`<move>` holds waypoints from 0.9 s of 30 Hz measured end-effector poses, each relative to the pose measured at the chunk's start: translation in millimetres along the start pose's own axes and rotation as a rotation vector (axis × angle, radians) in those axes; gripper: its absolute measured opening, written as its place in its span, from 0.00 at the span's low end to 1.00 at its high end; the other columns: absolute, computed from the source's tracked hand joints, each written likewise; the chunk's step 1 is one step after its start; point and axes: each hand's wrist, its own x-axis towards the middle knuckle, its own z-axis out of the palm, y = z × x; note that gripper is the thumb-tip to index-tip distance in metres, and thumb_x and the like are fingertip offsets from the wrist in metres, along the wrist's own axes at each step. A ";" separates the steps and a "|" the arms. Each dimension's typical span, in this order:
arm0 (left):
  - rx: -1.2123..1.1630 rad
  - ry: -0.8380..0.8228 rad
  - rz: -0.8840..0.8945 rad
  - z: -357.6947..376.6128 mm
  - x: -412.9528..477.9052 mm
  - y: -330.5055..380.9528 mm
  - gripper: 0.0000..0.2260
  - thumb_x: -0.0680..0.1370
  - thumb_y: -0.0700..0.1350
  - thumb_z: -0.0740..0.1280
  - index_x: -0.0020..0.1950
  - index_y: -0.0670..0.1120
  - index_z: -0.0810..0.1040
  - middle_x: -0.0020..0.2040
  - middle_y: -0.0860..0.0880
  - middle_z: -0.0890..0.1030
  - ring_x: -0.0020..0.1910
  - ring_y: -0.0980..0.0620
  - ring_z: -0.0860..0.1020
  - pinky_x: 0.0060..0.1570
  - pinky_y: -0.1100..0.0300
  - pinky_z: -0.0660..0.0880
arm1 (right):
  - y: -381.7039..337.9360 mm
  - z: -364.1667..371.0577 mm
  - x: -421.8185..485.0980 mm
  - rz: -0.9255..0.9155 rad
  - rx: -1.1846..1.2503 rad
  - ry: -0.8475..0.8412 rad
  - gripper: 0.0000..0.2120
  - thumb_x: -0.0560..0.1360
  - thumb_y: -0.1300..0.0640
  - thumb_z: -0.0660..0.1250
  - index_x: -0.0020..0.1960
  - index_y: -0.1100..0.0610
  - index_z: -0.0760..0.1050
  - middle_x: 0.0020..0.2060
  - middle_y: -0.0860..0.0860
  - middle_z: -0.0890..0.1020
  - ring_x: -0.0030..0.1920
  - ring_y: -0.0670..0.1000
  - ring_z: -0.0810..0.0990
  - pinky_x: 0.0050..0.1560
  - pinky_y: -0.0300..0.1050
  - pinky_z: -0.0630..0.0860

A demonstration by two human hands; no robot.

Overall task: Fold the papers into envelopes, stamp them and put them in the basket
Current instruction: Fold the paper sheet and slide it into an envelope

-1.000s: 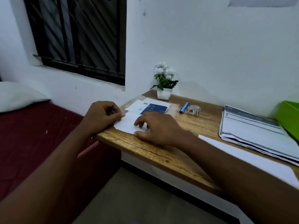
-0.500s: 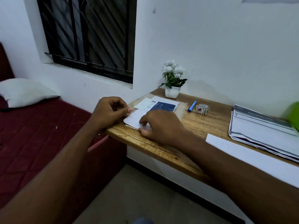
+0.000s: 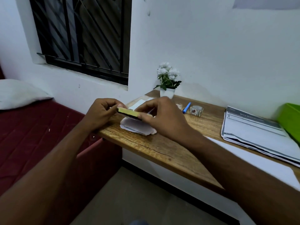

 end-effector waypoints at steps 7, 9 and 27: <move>-0.186 0.033 0.083 28.0 10.4 33.1 0.06 0.73 0.53 0.70 0.43 0.51 0.81 0.39 0.57 0.83 0.41 0.61 0.80 0.43 0.68 0.75 | -0.7 -67.0 -17.3 0.062 0.437 0.288 0.05 0.74 0.61 0.72 0.46 0.53 0.84 0.40 0.49 0.85 0.36 0.45 0.82 0.32 0.47 0.81; -0.217 0.039 0.150 40.7 19.7 50.7 0.02 0.73 0.45 0.70 0.41 0.48 0.81 0.37 0.58 0.83 0.39 0.61 0.80 0.41 0.68 0.74 | 10.3 -88.6 -27.4 0.100 0.492 0.348 0.05 0.74 0.62 0.72 0.46 0.54 0.83 0.41 0.51 0.85 0.36 0.46 0.82 0.34 0.49 0.82; 0.213 -0.378 0.407 151.8 130.1 148.9 0.13 0.73 0.61 0.66 0.49 0.55 0.82 0.44 0.58 0.83 0.45 0.59 0.80 0.44 0.61 0.75 | 142.0 -181.6 -94.5 0.418 0.580 0.174 0.11 0.73 0.65 0.70 0.54 0.56 0.82 0.44 0.55 0.85 0.37 0.53 0.81 0.33 0.46 0.80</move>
